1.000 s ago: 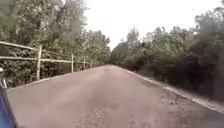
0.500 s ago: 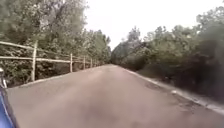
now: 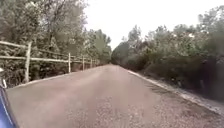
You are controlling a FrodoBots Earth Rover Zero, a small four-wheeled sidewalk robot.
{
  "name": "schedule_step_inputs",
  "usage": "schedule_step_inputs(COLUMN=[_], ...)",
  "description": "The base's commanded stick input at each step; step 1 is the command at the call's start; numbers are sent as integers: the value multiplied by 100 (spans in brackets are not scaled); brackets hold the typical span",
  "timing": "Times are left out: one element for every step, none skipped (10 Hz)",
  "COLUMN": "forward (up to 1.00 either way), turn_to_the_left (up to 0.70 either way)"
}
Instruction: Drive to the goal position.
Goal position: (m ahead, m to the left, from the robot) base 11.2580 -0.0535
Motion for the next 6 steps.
schedule_step_inputs(forward=[70,70,70,70,70,70], turn_to_the_left=[0,0,0,0,0,0])
